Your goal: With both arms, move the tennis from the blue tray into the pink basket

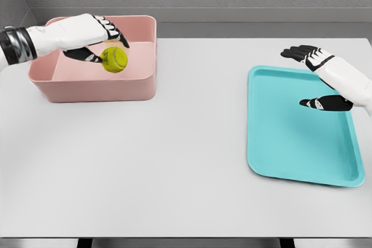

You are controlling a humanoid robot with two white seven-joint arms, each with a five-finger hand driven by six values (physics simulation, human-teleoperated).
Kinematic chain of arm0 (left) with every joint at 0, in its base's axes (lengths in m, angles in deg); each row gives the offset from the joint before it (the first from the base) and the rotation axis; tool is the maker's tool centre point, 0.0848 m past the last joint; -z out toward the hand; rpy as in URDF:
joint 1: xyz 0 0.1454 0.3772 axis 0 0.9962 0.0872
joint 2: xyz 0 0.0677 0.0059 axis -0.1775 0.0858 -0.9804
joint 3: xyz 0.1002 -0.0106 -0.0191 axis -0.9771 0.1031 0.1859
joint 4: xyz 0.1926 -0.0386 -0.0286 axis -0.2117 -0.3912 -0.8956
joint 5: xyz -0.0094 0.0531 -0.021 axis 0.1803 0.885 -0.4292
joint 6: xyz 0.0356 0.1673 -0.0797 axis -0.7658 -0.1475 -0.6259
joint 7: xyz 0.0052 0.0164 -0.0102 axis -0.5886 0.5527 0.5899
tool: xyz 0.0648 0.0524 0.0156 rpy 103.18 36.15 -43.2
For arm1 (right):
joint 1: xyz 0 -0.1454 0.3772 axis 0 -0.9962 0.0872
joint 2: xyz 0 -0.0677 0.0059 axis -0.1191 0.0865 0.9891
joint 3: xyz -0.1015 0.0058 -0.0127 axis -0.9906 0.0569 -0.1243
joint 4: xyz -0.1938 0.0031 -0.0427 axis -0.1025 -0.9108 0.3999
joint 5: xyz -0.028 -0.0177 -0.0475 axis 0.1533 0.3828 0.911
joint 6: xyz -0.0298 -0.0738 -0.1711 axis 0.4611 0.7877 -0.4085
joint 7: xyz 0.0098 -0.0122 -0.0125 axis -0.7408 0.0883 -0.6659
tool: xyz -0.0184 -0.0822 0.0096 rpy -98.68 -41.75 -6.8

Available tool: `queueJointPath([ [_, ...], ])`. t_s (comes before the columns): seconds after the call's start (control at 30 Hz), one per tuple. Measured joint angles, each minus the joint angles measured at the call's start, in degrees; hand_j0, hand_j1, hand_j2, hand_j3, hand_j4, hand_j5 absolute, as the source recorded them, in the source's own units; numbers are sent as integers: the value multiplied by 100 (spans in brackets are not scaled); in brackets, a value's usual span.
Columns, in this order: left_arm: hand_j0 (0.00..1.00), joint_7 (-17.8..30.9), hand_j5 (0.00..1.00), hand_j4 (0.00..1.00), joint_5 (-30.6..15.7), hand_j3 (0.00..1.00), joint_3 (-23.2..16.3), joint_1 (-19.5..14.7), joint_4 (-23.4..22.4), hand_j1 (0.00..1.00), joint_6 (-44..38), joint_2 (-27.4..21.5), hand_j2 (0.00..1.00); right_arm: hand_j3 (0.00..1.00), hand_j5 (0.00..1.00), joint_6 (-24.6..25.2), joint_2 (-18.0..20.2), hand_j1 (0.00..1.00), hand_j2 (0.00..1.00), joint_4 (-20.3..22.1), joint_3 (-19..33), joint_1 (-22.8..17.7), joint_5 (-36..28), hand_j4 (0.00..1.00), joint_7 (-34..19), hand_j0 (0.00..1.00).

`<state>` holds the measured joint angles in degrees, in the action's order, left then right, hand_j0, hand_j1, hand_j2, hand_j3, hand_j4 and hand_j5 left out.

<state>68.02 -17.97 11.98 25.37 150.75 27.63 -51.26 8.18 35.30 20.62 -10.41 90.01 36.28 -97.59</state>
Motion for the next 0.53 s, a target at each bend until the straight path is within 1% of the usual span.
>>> queueJointPath([
  [0.23, 100, -29, 100, 100, -144, 100, 116, 0, -28, 100, -1, -202, 100, 100, 100, 0, 0, 100, 100, -3, 7, -9, 0, 100, 0, 100],
  [0.33, 100, -32, 100, 100, -181, 100, 224, 176, -25, 100, -1, -581, 100, 100, 100, 0, 0, 100, 100, -4, 5, -9, 0, 100, 0, 100],
  [0.4, 100, -32, 100, 100, -260, 100, 311, 405, -36, 100, 1, -858, 100, 100, 100, 0, 0, 100, 100, -5, 6, -9, 0, 100, 0, 100],
  [0.53, 100, -33, 100, 100, -394, 100, 438, 457, -67, 100, -1, -1156, 100, 100, 100, 0, 0, 100, 100, -8, 7, -9, 0, 100, 0, 100],
])
